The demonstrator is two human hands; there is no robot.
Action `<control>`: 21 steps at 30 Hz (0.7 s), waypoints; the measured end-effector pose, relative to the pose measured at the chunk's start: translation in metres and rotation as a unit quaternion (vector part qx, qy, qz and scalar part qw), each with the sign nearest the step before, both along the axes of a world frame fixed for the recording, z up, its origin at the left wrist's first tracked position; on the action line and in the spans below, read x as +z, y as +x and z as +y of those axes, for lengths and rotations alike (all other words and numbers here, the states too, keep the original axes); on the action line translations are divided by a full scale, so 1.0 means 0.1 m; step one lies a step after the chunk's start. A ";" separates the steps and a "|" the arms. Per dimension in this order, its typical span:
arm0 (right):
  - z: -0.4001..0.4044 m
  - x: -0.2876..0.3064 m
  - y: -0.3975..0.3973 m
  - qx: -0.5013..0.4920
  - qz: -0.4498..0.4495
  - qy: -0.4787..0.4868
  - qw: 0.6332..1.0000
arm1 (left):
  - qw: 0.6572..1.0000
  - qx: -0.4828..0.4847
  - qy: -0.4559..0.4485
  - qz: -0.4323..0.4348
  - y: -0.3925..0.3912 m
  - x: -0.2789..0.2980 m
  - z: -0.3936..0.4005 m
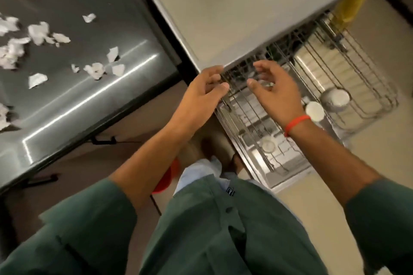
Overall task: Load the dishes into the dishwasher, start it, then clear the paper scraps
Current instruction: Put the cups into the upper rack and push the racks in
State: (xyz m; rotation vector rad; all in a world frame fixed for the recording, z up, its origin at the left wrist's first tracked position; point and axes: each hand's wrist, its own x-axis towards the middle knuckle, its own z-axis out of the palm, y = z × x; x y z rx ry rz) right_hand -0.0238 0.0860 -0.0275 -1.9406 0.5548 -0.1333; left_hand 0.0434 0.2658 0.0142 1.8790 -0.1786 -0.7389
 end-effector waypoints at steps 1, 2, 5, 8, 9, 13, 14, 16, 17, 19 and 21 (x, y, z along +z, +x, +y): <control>0.06 0.10 0.13 0.017 -0.010 0.002 1.000 | 1.000 0.027 -0.010 -0.011 0.05 0.10 0.13; 0.13 0.20 0.24 0.032 -0.018 0.008 0.999 | 0.998 0.055 -0.017 -0.020 0.09 0.19 0.26; 0.37 0.46 0.60 0.089 -0.035 0.013 0.995 | 0.989 0.138 -0.030 -0.034 0.22 0.39 0.66; 0.66 0.64 1.02 0.158 -0.034 -0.001 0.987 | 0.975 0.215 -0.047 -0.039 0.36 0.52 1.04; 0.74 0.67 1.15 0.187 -0.030 -0.009 0.982 | 0.969 0.236 -0.054 -0.039 0.42 0.54 1.13; 1.12 0.78 1.64 0.268 -0.014 -0.038 0.963 | 0.951 0.298 -0.070 -0.036 0.72 0.55 1.51; 1.26 0.81 1.78 0.283 -0.016 -0.045 0.958 | 0.947 0.311 -0.070 -0.036 0.82 0.53 1.64; 1.51 0.88 2.05 0.308 -0.019 -0.057 0.949 | 0.941 0.330 -0.072 -0.037 1.02 0.52 1.87; 1.63 0.90 2.18 0.319 -0.017 -0.062 0.946 | 0.938 0.336 -0.072 -0.038 1.13 0.52 1.97; 1.87 0.94 2.46 0.337 -0.017 -0.068 0.939 | 0.937 0.339 -0.071 -0.040 1.40 0.51 2.19; 2.11 0.99 2.74 0.352 -0.017 -0.071 0.933 | 0.936 0.343 -0.064 -0.043 1.67 0.52 2.38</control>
